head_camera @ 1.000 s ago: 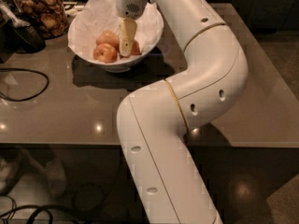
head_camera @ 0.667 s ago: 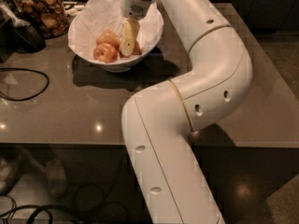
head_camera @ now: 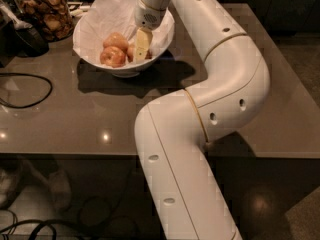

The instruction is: Pick apple from white bowl

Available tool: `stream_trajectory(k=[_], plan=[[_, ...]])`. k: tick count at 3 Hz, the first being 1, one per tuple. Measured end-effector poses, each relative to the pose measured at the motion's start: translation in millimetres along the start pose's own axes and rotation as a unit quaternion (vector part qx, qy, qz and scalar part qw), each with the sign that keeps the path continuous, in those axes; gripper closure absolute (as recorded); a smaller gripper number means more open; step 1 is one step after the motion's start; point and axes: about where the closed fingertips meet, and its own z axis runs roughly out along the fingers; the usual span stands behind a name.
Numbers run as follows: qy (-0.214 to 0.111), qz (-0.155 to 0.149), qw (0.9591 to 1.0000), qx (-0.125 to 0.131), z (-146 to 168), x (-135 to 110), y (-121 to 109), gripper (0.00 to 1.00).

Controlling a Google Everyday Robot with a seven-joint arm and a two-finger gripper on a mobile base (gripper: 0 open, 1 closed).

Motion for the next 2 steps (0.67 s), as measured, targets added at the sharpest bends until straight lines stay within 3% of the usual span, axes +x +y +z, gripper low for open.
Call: stream_trajectory(k=[1,2], plan=[[0.0,0.009,0.9999,-0.009,11.9,5.6,0.2,0.0],[0.003,0.011,0.9998,-0.017,21.9,6.5,0.7,0.1]])
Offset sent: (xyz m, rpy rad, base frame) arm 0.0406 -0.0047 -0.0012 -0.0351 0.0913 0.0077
